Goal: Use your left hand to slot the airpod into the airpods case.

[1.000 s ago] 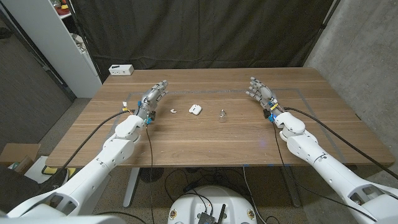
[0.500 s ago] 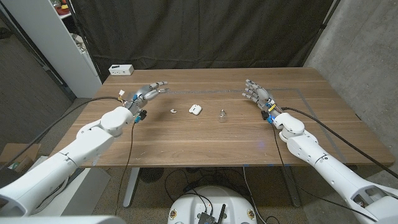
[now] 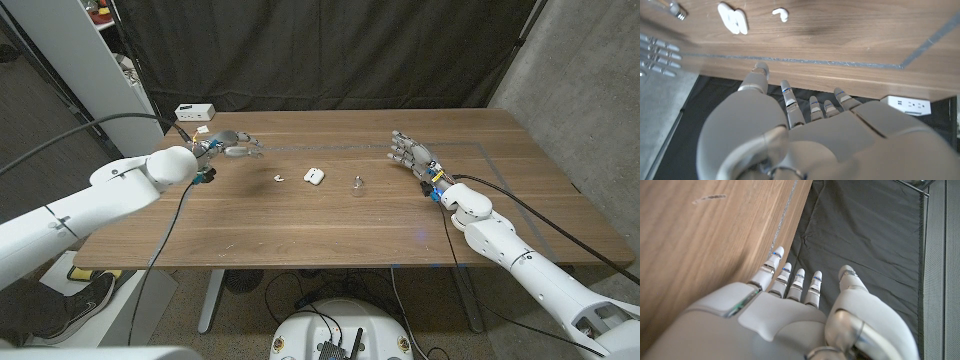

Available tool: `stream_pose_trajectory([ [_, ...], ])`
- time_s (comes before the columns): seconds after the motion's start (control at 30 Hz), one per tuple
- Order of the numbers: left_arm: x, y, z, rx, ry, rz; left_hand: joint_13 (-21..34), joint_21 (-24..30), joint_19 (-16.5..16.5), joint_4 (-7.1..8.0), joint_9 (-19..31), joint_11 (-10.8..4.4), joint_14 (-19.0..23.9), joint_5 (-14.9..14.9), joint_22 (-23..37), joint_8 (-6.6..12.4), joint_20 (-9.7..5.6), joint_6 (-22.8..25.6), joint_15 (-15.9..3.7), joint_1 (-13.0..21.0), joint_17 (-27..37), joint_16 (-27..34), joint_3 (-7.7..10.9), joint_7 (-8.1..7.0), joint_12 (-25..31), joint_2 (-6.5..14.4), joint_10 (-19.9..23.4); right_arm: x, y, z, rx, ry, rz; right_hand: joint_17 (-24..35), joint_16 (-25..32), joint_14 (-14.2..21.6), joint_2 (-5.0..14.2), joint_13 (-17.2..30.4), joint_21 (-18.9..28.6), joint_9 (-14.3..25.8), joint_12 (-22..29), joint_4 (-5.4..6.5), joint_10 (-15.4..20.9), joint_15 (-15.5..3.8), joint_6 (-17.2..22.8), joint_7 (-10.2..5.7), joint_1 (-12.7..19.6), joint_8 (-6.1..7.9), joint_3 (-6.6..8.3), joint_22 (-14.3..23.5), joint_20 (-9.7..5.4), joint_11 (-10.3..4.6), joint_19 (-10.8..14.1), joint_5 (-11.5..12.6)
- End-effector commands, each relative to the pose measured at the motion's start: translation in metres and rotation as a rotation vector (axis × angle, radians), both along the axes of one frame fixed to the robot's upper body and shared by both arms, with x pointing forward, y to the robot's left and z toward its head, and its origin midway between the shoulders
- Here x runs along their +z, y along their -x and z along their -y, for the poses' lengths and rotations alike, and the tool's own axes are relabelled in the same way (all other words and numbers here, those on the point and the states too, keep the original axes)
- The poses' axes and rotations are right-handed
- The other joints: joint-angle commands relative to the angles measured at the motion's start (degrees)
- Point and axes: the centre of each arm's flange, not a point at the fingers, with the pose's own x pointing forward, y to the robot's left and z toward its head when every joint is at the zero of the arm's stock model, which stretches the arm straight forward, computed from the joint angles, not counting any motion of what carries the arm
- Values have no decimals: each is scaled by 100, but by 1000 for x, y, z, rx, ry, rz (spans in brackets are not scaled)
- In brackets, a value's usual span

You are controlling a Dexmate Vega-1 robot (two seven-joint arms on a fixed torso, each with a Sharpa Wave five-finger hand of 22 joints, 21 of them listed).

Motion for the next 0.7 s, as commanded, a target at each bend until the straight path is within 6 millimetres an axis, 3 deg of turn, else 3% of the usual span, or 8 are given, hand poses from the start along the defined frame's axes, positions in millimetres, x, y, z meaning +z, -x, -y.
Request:
stream_pose_trajectory([
  [0.03, 33, 2, 3, 132, -301, 18, 1, 14, -16, -33, 37, -51, -18, 37, 7, 83, 57, 130, -31, 171, 17, 60, -9, -54, 32, 27, -22, -2, 2, 3, 27, 8, -22, 29, -21, 45, 5, 14, 32, 14, 36, 0, 27, -621, -1, -235, -6, -3, -26, 15, -35, 53, -43, 35],
  [0.2, 35, -6, 12, 156, -440, 32, -28, 32, 21, -39, 56, -117, 45, 54, 6, 156, 64, 380, -84, 311, 14, 83, -8, -59, 79, 51, 56, -5, 6, 5, 35, 3, -36, 32, -21, 42, 5, 16, 29, 16, 48, 6, 59, -612, 25, -262, -17, 6, -35, 16, -30, 70, -53, 32],
  [0.27, 36, -10, 15, 155, -481, 29, -44, 39, 39, -36, 68, -129, 66, 60, 5, 207, 60, 541, -113, 372, 13, 88, -19, -57, 100, 55, 96, -6, 7, 4, 39, 4, -39, 30, -24, 40, 6, 18, 32, 16, 51, 8, 76, -611, 21, 111, -29, 4, -43, 16, -25, 60, -55, 31],
  [0.33, 35, -14, 17, 158, -507, 24, -51, 45, 56, -33, 68, -120, 77, 62, 5, 219, 63, 598, -113, 398, 13, 90, -28, -61, 108, 51, 110, -6, 7, 4, 44, 2, -42, 33, -19, 47, 2, 21, 33, 16, 54, 14, 91, -599, 24, -28, -45, 2, -57, 16, -22, 63, -60, 29],
  [0.37, 35, -16, 18, 157, -521, 23, -54, 46, 61, -31, 68, -114, 82, 64, 5, 223, 69, 619, -110, 407, 13, 91, -32, -61, 112, 49, 119, -6, 8, 3, 45, 4, -42, 33, -19, 48, 8, 22, 33, 15, 54, 14, 98, -601, 19, 150, -47, 1, -59, 16, -16, 70, -62, 30],
  [0.5, 34, -24, 19, 137, -551, 21, -68, 50, 78, -23, 66, -144, 110, 74, 6, 243, 82, 730, -124, 447, 12, 95, -61, -61, 127, 31, 147, -7, 9, 2, 53, 4, -49, 32, -16, 58, 1, 23, 33, 14, 64, 12, 127, -588, 13, 185, -51, -2, -65, 16, -7, 82, -64, 28],
  [0.6, 32, -32, 20, 107, -566, 18, -80, 62, 117, -20, 58, -106, 155, 92, 7, 225, 140, 748, -93, 479, 13, 106, -93, -63, 147, -4, 193, -8, 11, 2, 55, -11, -55, 33, -15, 63, 2, 27, 32, 13, 64, 11, 139, -578, -6, -155, -59, -11, -72, 16, 1, 76, -75, 28],
  [0.7, 31, -39, 21, 89, -575, 10, -89, 63, 129, -20, 50, -97, 182, 117, 7, 203, 174, 750, -88, 507, 13, 109, -128, -61, 157, -51, 217, -9, 11, 2, 56, -15, -61, 36, -16, 57, 2, 28, 31, 14, 66, 16, 147, -576, -7, -228, -68, -11, -79, 16, 7, 103, -80, 26],
])
